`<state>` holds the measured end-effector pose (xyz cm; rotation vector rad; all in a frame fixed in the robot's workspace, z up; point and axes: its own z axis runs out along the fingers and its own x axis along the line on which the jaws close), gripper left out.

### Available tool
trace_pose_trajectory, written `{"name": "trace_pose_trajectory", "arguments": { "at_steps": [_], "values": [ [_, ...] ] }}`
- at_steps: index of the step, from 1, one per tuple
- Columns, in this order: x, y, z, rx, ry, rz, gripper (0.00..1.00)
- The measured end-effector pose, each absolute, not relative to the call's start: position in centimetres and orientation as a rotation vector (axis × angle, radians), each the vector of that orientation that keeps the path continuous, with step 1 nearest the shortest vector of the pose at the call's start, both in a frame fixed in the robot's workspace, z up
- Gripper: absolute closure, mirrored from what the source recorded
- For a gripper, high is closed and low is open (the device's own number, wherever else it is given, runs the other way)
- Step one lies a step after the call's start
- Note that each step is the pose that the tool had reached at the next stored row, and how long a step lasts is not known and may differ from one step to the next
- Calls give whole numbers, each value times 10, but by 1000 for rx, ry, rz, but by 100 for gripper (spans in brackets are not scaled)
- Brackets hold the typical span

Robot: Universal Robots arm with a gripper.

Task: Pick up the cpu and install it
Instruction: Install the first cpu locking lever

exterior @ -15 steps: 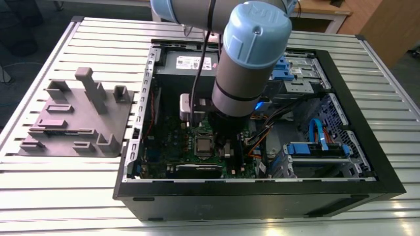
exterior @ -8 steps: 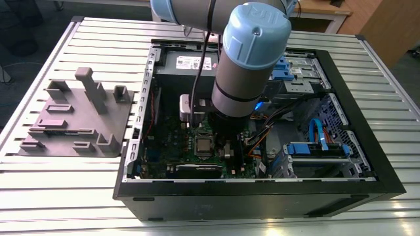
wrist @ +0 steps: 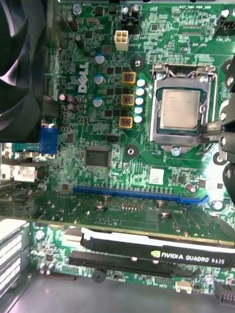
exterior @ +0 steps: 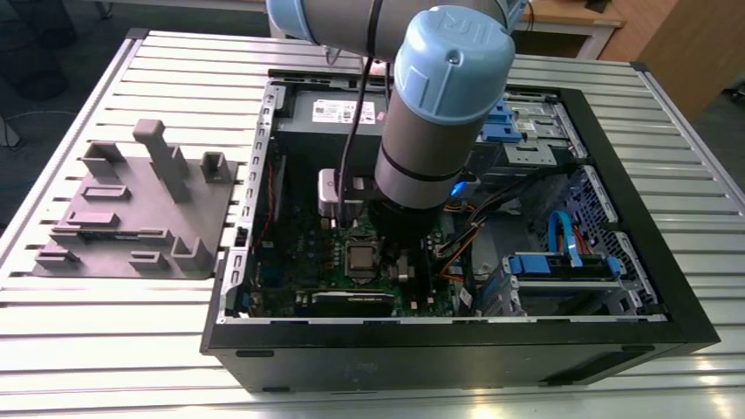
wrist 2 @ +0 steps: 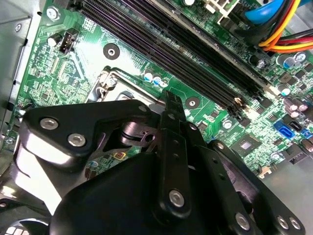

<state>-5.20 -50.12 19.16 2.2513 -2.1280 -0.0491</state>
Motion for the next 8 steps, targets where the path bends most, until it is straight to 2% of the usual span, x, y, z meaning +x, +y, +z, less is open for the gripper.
{"name": "trace_pose_trajectory", "arguments": {
  "at_steps": [8],
  "values": [
    [-51, -501, 190, 2258, -2121, -49, 90]
  ]
}}
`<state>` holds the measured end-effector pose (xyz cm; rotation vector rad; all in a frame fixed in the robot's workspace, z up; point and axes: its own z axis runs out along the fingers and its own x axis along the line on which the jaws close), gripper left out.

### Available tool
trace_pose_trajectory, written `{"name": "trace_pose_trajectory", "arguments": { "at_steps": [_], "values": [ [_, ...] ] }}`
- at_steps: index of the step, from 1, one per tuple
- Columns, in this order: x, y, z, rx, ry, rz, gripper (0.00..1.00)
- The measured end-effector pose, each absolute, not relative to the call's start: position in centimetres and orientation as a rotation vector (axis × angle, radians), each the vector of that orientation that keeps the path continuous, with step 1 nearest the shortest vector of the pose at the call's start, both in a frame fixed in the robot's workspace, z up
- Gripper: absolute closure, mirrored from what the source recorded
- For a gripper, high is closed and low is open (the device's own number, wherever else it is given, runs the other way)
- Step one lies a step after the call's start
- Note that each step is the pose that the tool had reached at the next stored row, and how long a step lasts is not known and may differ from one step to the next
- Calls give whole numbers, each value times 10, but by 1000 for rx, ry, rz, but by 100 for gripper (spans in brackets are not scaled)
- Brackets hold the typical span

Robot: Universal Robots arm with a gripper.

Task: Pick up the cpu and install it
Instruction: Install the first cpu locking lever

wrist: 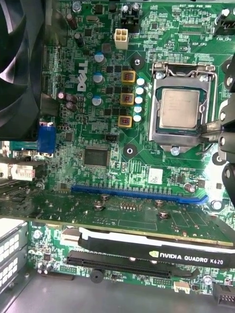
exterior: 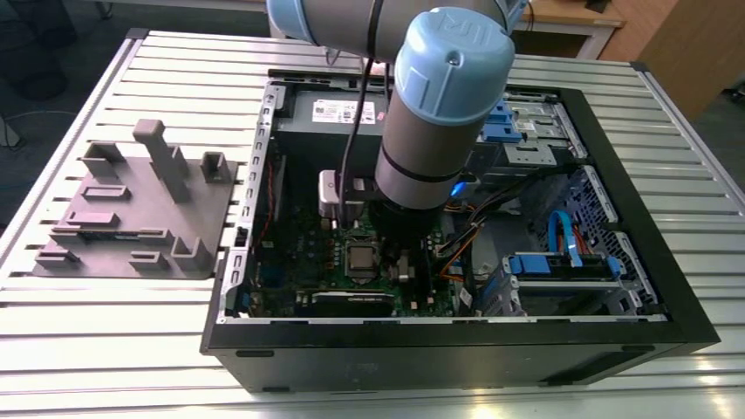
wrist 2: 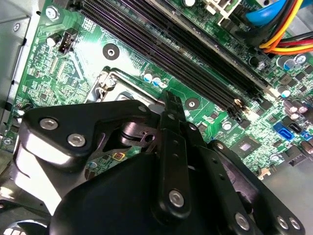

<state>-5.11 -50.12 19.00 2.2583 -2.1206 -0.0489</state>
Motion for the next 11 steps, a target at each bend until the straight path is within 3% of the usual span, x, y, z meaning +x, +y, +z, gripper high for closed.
{"name": "trace_pose_trajectory", "arguments": {
  "at_steps": [11],
  "values": [
    [-47, -501, 189, 2268, -2120, -57, 90]
  ]
}}
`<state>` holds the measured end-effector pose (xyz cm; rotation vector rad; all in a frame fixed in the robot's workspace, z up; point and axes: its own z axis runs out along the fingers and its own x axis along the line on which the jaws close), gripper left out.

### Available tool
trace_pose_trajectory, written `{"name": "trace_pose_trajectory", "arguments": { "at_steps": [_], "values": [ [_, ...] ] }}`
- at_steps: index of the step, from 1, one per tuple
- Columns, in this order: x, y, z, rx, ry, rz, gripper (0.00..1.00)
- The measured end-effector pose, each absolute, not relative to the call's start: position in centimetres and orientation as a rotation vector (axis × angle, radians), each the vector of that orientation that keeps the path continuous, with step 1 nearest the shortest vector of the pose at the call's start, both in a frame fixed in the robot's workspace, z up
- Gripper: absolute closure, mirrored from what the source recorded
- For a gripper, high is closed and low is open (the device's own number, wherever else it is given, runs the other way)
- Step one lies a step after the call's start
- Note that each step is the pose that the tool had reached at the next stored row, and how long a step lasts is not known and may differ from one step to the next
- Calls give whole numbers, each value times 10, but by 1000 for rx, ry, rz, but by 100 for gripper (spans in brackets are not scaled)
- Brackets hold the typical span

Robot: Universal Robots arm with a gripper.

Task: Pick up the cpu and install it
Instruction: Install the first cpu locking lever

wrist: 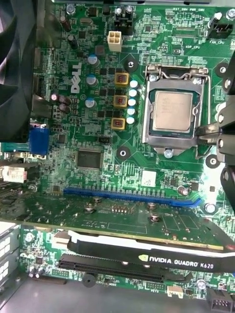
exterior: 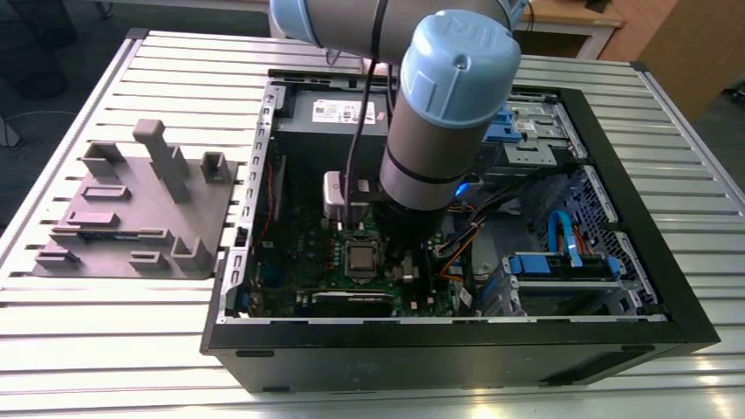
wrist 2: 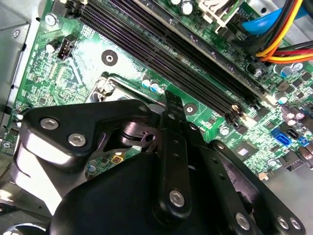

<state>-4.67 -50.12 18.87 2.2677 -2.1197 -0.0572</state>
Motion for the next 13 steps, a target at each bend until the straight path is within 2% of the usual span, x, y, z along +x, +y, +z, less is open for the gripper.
{"name": "trace_pose_trajectory", "arguments": {
  "at_steps": [13],
  "values": [
    [-46, -501, 193, 2280, -2126, -77, 90]
  ]
}}
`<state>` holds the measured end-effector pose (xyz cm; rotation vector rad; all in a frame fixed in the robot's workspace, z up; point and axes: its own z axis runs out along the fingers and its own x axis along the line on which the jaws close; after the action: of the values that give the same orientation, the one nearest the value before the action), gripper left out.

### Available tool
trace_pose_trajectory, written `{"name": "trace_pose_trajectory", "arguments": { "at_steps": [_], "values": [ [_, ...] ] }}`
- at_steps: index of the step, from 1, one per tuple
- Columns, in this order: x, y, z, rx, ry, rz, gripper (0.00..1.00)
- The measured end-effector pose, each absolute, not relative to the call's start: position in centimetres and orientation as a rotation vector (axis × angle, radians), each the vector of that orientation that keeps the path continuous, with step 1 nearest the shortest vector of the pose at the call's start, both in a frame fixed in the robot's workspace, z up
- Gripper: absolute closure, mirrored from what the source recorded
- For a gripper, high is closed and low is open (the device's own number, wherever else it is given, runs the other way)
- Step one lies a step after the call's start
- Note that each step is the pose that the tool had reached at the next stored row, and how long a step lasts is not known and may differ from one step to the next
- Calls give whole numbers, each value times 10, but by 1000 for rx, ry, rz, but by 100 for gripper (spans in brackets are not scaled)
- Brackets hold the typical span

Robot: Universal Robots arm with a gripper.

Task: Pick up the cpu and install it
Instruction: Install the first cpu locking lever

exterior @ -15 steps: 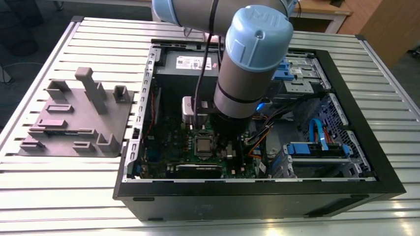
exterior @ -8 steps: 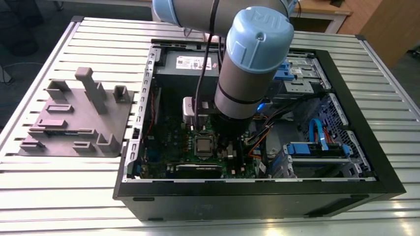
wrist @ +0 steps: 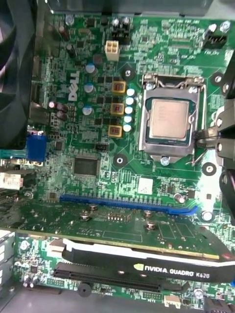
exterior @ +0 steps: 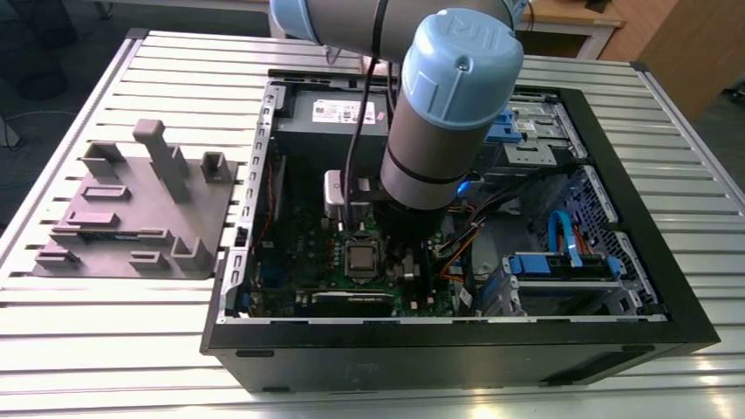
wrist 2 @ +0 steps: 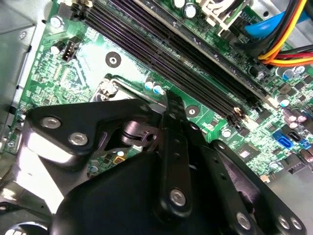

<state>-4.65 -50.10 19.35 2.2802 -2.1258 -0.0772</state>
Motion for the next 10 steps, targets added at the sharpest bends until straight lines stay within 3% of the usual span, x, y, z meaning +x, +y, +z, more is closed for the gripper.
{"name": "trace_pose_trajectory", "arguments": {
  "at_steps": [10],
  "values": [
    [-46, -501, 214, 2283, -2128, -84, 90]
  ]
}}
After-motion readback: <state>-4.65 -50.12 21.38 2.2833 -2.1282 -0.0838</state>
